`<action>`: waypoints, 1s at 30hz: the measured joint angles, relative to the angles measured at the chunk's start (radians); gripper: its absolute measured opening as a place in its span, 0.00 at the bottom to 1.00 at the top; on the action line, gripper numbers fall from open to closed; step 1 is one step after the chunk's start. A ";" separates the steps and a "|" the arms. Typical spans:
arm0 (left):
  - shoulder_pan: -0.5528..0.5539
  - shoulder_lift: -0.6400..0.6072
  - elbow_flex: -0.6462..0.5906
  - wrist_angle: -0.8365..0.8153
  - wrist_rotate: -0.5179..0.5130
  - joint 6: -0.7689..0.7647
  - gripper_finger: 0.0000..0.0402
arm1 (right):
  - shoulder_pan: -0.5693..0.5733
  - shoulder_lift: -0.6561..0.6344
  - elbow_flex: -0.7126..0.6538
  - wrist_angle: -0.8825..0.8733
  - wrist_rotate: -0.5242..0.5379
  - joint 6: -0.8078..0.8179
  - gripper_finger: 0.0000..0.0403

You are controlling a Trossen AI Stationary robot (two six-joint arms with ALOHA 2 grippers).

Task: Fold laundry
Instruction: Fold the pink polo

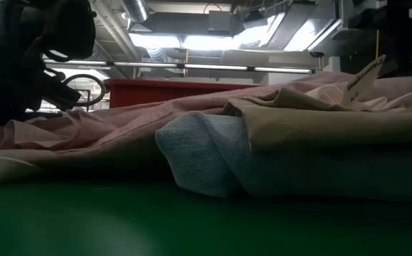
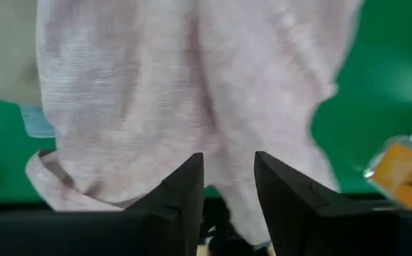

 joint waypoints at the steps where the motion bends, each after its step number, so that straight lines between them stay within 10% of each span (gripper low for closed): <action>1: 0.000 0.000 0.000 0.008 0.000 0.000 0.13 | 0.000 -0.025 0.000 0.001 0.020 -0.003 0.31; 13: 0.000 0.000 0.000 0.067 0.003 0.008 0.18 | -0.135 -0.302 -0.046 0.070 0.237 -0.011 0.31; 21: 0.000 0.000 0.001 0.084 0.003 0.007 0.18 | -0.389 -0.342 -0.253 0.371 -0.111 -0.322 0.31; 30: 0.000 0.000 0.001 0.086 0.001 0.001 0.18 | -0.534 -0.295 -0.386 0.422 -0.162 -0.484 0.31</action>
